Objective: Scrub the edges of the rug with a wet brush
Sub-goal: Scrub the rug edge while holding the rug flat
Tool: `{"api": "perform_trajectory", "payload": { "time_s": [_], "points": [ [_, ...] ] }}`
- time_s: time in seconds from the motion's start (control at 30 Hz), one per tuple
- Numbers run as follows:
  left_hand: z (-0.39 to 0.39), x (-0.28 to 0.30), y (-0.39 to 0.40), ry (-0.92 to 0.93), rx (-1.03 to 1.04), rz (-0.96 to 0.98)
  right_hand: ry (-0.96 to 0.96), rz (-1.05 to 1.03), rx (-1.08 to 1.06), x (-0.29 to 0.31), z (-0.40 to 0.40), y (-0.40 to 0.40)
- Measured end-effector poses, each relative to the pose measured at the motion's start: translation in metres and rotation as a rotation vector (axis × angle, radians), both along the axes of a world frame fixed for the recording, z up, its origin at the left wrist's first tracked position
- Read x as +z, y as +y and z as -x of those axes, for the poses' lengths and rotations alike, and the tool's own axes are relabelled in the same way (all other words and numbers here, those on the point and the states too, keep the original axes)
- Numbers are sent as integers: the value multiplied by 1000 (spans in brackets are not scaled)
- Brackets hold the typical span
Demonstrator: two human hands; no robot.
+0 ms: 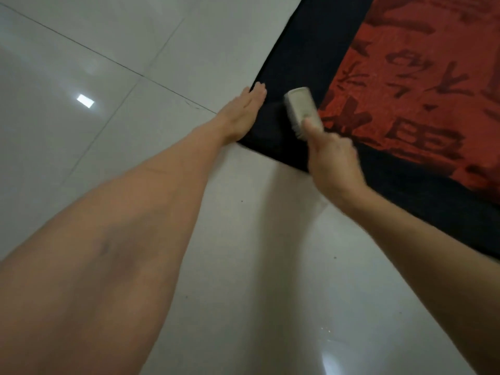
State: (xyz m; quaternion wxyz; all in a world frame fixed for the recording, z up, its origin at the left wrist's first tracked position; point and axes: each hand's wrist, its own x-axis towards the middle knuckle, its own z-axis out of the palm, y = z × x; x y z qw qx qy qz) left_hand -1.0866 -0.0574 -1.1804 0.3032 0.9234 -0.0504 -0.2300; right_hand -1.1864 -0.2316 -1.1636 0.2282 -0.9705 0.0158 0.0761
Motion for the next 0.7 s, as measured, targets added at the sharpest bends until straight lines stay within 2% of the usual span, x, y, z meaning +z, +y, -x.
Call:
{"api": "perform_trajectory", "payload": {
  "time_s": [0.1,0.13,0.27,0.3,0.4,0.43,0.53,0.6,0.67,0.7],
  "points": [
    [6,-20,-7,-9,37,14,100,-33,314,0,31,23],
    [4,-25,-7,-13,57,39,87,-12,348,0,28,17],
    [4,-29,-8,97,234,235,48,29,-93,-6,-1,3],
    [5,-32,-5,107,278,258,52,18,-57,-9,7,13],
    [2,-36,0,122,246,227,126,-11,275,-4,31,21],
    [2,-35,0,130,232,222,81,28,266,-4,19,7],
    [2,-29,-4,115,216,230,17,104,14,-4,-13,-16],
    [5,-25,-7,64,139,163,61,56,144,-6,5,-1],
    [5,-25,-10,-28,24,-25,173,24,368,2,26,-1],
    [5,-25,-11,-63,-15,-114,142,58,390,4,21,-13]
  ]
}}
